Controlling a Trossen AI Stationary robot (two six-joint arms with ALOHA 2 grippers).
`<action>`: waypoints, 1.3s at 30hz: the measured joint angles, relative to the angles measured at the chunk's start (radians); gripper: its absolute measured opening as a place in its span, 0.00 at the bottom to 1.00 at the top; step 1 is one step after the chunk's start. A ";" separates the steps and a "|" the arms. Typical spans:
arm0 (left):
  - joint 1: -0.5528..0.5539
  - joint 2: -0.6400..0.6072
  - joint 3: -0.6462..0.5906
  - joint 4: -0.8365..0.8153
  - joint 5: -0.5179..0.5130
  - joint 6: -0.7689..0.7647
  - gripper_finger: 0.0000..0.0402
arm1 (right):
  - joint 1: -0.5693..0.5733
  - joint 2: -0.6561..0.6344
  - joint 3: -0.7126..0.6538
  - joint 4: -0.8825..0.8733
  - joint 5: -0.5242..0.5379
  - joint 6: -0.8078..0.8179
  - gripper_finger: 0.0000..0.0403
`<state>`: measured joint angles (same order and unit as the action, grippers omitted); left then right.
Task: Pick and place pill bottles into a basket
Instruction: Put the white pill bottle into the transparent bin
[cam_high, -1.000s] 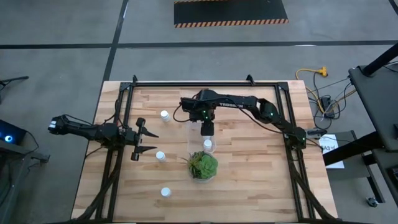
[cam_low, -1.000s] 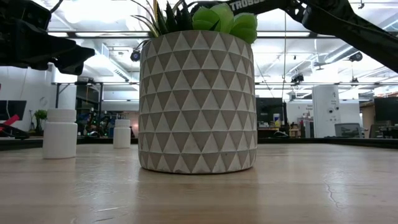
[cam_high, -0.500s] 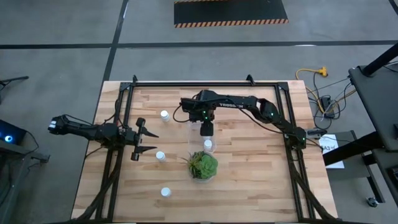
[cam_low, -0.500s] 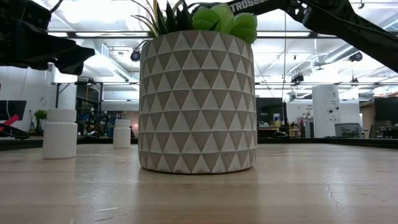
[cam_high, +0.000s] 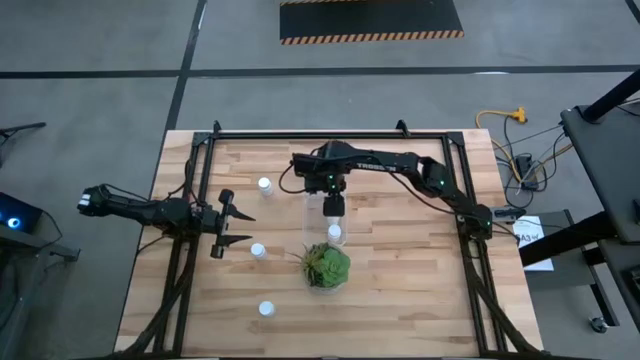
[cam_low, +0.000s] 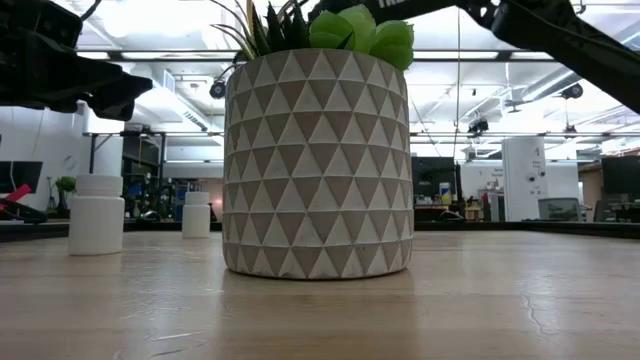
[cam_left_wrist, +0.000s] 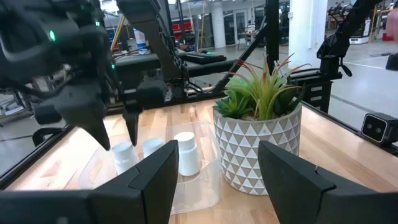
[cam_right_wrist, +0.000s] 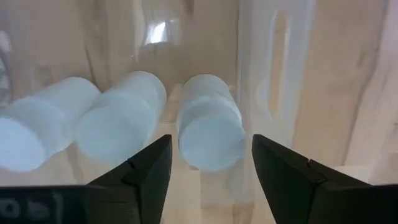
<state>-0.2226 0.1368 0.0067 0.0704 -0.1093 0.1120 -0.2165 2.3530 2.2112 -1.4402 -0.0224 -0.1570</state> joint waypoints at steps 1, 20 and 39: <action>0.000 0.000 0.000 0.000 0.000 0.000 0.51 | 0.000 -0.009 0.000 0.001 0.000 0.000 0.53; 0.000 0.000 0.000 0.000 0.000 0.000 0.51 | 0.072 -0.224 0.009 0.084 -0.032 0.102 0.52; 0.000 0.000 0.000 0.000 0.000 0.000 0.51 | 0.192 -0.574 0.008 0.141 -0.056 0.098 0.52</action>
<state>-0.2226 0.1368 0.0068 0.0704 -0.1091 0.1120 -0.0242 1.7787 2.2192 -1.2995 -0.0788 -0.0589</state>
